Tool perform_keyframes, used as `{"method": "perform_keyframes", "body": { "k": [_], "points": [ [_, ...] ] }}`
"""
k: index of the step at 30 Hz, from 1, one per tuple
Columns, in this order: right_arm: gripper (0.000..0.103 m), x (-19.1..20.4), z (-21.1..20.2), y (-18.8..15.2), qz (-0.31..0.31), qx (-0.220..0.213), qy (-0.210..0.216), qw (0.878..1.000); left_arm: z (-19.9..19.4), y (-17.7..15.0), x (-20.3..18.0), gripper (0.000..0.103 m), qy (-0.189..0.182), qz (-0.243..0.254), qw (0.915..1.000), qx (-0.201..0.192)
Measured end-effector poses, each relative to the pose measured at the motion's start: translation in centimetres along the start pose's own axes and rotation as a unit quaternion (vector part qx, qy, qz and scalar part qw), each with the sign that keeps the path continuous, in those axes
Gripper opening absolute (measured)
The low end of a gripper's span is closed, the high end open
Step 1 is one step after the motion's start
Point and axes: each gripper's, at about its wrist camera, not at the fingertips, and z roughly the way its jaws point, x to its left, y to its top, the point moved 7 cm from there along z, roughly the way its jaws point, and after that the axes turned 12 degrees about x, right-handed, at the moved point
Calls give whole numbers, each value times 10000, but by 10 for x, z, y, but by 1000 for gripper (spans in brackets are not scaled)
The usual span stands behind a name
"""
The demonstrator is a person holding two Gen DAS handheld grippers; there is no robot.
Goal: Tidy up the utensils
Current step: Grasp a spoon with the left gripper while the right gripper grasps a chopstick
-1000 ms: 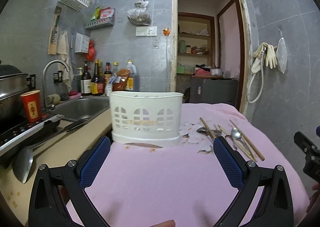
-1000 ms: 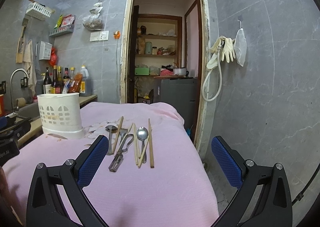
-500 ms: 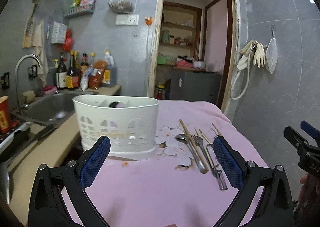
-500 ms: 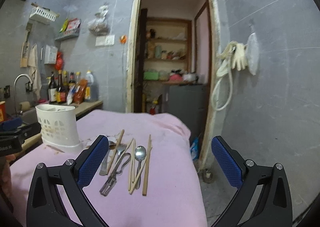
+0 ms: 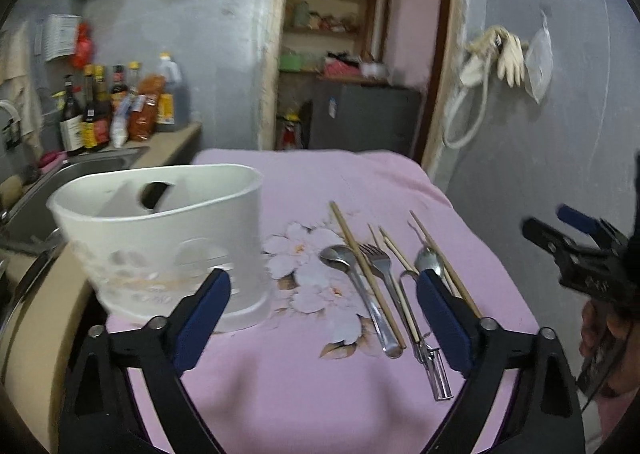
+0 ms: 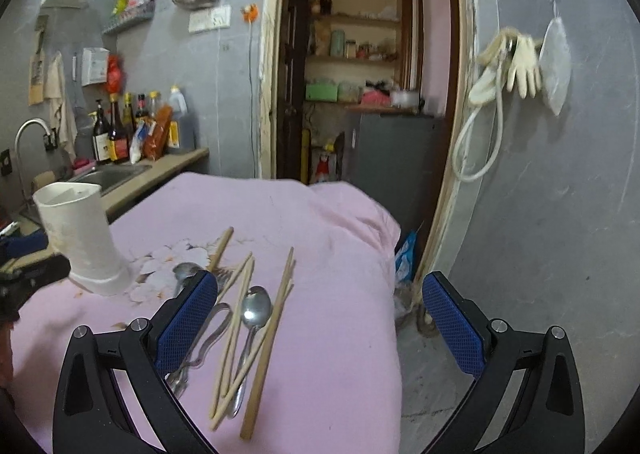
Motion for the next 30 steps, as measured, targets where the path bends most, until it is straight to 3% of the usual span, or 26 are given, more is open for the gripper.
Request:
{"method": "perform_keyframes", "body": {
  "k": [1,3,5,7,10,16,20,28,30],
  "points": [
    [96,-2,9,3,27,81,99,9999,7,2,-3,74,-48,64,9999,91],
    [81,-3,25,7,45,265,232,9994,21,7,-6,64,-184,81,9995,245],
    [72,-4,41,9,110,480,404,9980,37,10,-7,58,-247,122,9986,449],
    [62,-4,59,9,209,768,742,9941,55,11,-7,45,-322,140,9971,677],
    [46,-1,83,10,245,1097,948,9891,75,12,-9,36,-397,185,9944,964],
    [32,4,113,12,211,1459,1060,9834,111,10,-6,25,-559,91,9877,1456],
    [23,9,127,13,128,1620,1051,9811,132,9,2,23,-621,-75,9833,1707],
    [21,12,156,11,340,2168,1257,9675,150,7,18,20,-868,-322,9750,2019],
    [9,11,161,10,530,2303,1430,9611,148,7,20,19,-920,-316,9738,2053]
  ]
}}
